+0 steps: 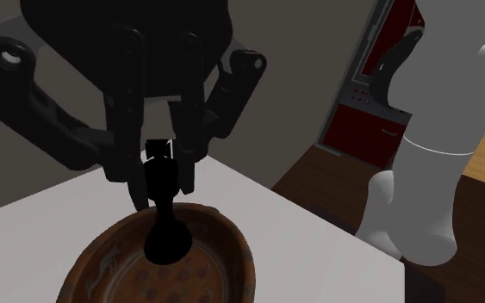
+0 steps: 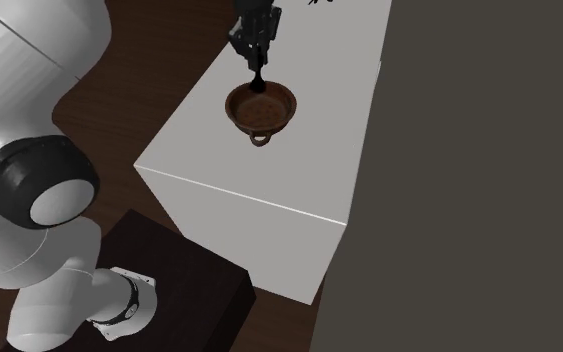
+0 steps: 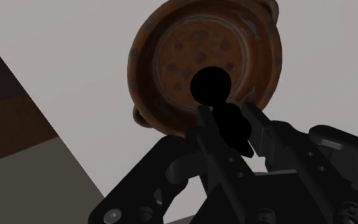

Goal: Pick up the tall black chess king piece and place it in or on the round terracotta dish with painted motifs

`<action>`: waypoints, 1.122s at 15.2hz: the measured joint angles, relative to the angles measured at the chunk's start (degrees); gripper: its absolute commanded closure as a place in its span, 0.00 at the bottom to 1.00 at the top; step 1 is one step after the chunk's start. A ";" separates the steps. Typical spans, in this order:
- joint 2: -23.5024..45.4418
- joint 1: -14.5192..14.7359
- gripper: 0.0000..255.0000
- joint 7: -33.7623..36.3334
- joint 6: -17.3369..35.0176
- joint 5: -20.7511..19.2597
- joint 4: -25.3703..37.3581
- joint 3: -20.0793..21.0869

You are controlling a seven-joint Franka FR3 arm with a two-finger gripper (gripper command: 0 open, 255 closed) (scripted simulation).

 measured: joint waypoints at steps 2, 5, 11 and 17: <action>-1.67 -1.21 1.00 -0.53 2.27 1.38 -3.48 -0.19; -4.41 -2.96 1.00 -1.63 5.56 3.53 -8.74 -0.66; -6.55 -4.09 1.00 -2.58 8.99 5.16 -13.67 -1.16; -6.63 -4.13 0.00 -2.61 9.10 5.22 -13.83 -1.18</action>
